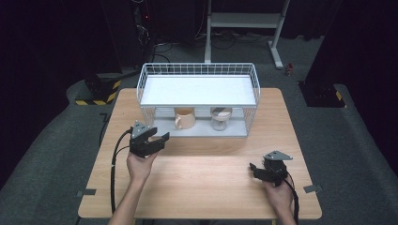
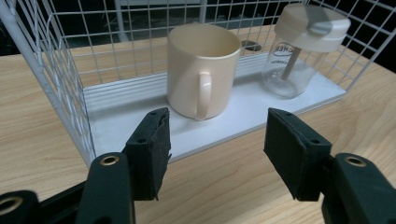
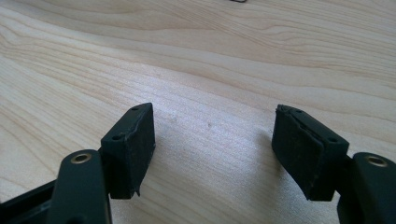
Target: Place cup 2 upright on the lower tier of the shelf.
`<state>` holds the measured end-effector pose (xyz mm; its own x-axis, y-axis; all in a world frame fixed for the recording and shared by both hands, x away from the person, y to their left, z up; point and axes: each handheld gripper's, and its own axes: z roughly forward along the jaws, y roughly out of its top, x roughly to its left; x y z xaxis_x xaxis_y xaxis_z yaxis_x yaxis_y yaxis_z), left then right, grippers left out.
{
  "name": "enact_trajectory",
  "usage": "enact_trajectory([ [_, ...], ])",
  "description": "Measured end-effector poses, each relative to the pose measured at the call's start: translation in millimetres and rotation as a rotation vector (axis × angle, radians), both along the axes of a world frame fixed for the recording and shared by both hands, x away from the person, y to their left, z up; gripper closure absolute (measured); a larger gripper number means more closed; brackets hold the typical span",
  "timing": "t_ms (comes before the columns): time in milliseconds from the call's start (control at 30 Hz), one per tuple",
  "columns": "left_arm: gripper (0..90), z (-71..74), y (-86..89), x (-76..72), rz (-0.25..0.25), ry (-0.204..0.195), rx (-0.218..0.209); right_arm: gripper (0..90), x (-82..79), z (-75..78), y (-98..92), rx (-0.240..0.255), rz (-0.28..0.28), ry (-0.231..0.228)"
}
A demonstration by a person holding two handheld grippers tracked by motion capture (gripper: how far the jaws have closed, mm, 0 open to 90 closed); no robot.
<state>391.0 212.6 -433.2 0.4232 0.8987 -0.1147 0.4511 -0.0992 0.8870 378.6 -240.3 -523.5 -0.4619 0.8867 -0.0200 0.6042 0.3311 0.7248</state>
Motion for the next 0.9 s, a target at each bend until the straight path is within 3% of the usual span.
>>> enact_trajectory([
  [300,41.2,0.7,5.5,-12.8,-0.001,0.006,-0.017,30.3,0.0,0.0,0.0,0.001,0.000,0.000],
  [900,41.0,-0.1,10.1,-35.0,-0.012,0.027,-0.005,30.3,0.0,0.0,0.0,0.000,0.000,0.000],
])
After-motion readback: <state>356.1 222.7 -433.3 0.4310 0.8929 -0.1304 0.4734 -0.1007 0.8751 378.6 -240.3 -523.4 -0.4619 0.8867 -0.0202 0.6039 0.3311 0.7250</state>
